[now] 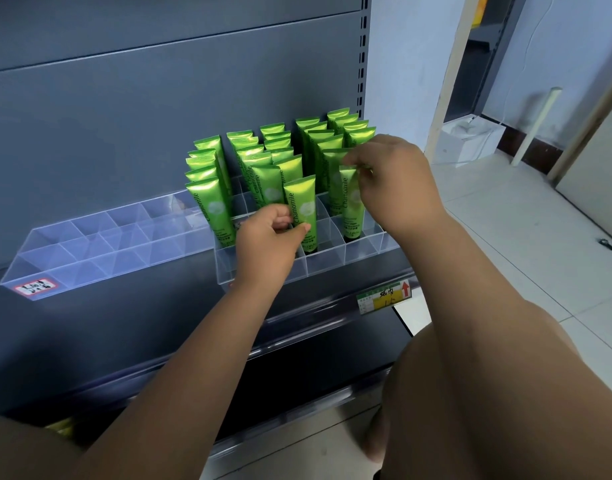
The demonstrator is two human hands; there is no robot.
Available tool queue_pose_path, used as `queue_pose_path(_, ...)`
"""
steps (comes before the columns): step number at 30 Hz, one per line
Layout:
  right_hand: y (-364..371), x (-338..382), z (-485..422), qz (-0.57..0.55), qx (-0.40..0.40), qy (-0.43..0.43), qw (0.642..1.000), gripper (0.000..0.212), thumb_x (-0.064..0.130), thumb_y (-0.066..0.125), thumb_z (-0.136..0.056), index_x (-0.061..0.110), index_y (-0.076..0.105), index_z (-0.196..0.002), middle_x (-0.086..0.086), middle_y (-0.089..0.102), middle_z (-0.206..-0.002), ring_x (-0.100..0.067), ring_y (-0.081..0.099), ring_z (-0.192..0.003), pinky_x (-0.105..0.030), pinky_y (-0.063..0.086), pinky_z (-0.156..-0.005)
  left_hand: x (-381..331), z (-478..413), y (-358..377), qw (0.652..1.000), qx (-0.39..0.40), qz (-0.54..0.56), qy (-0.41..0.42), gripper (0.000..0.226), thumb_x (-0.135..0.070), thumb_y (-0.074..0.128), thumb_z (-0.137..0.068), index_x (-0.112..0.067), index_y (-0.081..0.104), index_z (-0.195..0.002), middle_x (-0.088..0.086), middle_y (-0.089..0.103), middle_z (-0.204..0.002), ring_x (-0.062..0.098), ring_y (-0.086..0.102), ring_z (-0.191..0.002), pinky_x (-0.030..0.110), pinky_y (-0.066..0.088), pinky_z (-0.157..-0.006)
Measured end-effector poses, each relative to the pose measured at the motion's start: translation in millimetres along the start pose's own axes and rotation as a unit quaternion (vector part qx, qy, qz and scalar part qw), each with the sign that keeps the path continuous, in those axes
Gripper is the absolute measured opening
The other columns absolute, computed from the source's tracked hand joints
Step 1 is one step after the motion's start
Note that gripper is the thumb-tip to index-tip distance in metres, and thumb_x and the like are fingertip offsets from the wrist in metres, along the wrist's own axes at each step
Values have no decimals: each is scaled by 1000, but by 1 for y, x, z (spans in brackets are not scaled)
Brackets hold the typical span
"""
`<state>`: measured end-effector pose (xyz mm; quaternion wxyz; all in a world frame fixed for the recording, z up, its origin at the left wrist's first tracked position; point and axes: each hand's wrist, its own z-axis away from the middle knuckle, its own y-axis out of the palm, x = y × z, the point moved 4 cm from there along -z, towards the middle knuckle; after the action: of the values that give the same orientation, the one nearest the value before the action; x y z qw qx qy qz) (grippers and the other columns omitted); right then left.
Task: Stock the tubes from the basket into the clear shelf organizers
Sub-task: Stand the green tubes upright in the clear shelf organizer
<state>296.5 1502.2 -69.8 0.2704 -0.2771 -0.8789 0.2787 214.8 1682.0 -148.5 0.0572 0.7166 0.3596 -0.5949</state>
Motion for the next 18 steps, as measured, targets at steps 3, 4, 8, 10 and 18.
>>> queue_pose_path(3,-1,0,0,-3,-1,-5,1000,39,-7,53,-77,10,78,-101,-9,73,-97,-31,66,-92,-36,53,-75,0,1,0,1000,1,-4,1,28,-16,84,-82,-13,72,-108,-12,66,-91,3,64,-88,16,51,-81)
queue_pose_path(4,-1,-1,0,-2,-1,-4,1000,39,-7,53,-77,11,78,-101,-9,73,-98,-31,66,-92,-36,53,-76,0,1,0,1000,2,-4,2,29,-16,84,-82,-14,72,-108,-12,66,-91,2,64,-89,16,51,-81)
queue_pose_path(8,-1,-2,-1,1,-1,2,1000,38,-6,54,-78,12,78,-102,-8,72,-98,-30,66,-92,-34,52,-75,-1,2,-1,1000,7,-5,0,31,-16,83,-83,-13,72,-111,-12,66,-92,2,64,-89,12,49,-79)
queue_pose_path(10,-2,-2,-1,1,-4,3,1000,37,-6,54,-78,11,77,-101,-8,72,-98,-30,65,-92,-32,50,-74,-3,3,-1,1000,10,-4,-2,32,-16,84,-82,-13,72,-111,-12,67,-92,3,64,-90,12,49,-80)
queue_pose_path(18,1,5,3,13,-8,-10,1000,47,-10,49,-72,10,76,-104,-9,72,-97,-33,64,-93,-32,49,-70,-6,4,-5,1000,19,7,7,38,-22,84,-82,-20,67,-116,-10,68,-103,8,65,-101,29,55,-93)
